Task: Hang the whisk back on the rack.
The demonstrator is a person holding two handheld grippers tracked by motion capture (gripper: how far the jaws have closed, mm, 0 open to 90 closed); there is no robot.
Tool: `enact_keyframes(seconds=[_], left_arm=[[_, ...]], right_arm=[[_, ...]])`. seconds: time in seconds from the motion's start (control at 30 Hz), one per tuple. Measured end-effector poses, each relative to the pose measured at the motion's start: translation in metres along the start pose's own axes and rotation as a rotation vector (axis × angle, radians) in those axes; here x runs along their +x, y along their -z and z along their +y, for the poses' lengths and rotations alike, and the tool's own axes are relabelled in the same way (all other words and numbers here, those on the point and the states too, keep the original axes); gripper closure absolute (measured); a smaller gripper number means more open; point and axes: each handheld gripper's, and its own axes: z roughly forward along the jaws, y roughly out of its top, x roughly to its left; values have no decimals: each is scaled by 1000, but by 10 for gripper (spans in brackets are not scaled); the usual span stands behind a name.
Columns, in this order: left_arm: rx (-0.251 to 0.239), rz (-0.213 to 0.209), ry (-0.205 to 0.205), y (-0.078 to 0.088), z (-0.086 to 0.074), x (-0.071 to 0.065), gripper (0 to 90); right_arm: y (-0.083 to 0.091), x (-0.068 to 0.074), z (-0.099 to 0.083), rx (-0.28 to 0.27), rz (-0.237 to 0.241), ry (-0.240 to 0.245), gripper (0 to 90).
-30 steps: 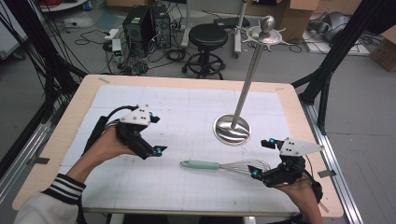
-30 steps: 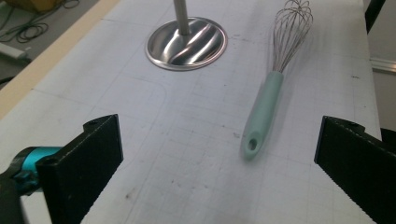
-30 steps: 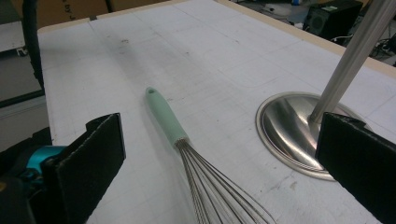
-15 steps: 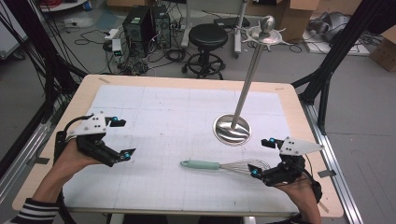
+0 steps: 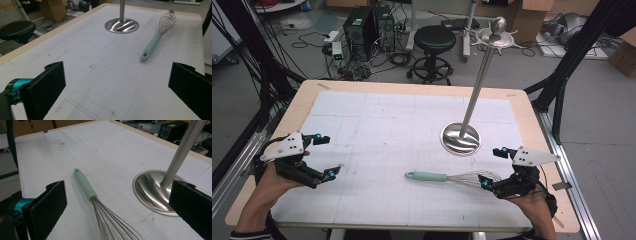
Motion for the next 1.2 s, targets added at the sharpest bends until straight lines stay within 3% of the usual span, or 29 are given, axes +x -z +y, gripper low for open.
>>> enact_keyframes(seconds=[0.67,1.2], left_arm=[[-2,-7,20,2,-8,2,17],[-5,2,29,3,-11,5,17]], right_arm=[[-4,2,8,1,-6,24,6],[-34,7,34,128,51,91,6]])
